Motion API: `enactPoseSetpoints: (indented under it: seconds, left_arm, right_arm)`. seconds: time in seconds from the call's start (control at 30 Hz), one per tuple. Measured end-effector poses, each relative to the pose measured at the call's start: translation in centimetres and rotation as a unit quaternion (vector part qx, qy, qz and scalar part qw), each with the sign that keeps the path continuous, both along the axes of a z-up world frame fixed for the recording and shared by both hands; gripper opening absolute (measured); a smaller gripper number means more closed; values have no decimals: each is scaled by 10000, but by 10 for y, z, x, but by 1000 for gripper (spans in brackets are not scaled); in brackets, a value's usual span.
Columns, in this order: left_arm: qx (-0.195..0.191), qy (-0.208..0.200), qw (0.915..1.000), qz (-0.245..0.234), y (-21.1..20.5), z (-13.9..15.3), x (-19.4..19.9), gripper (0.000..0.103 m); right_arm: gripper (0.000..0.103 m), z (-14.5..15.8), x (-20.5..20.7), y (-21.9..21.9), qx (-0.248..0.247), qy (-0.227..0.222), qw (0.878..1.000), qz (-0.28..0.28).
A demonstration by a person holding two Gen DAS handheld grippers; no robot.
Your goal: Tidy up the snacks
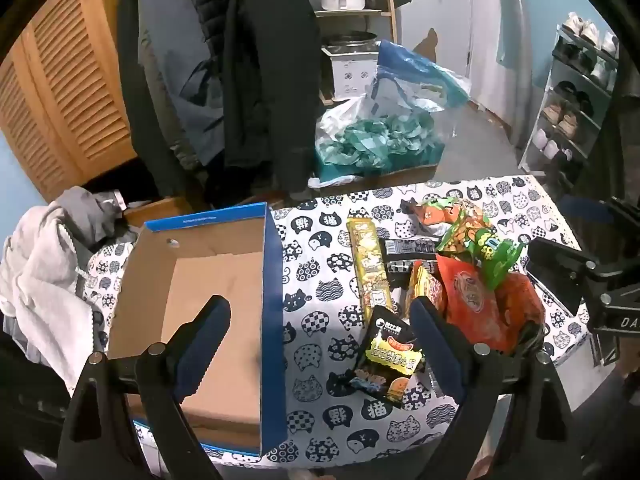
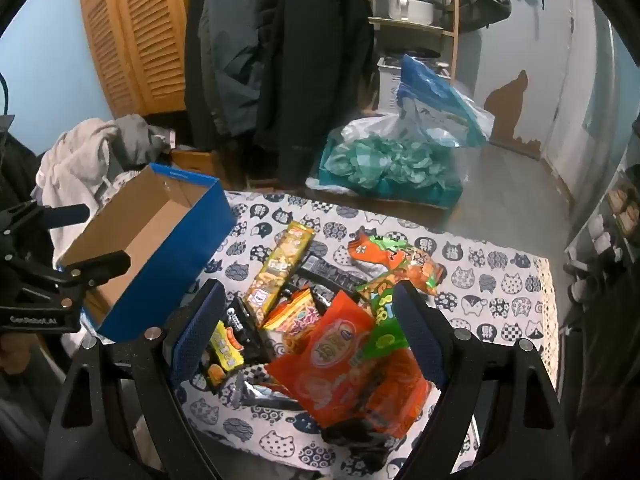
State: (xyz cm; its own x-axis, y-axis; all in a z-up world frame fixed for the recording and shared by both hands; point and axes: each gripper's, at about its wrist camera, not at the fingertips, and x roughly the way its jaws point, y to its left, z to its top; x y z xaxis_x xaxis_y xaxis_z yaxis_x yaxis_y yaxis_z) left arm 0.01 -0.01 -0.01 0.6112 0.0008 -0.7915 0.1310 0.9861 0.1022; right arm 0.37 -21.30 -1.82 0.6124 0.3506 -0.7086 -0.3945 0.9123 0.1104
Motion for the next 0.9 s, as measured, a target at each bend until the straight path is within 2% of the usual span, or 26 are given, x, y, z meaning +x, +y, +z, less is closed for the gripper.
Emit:
enactPoseSetpoints:
  seconds: [0.9]
  left_arm:
    - [-65,-60,9999,-70,-3,-3,-3,92]
  right_arm:
    - [84,-4,0,-1,-37,-14,10000,-10]
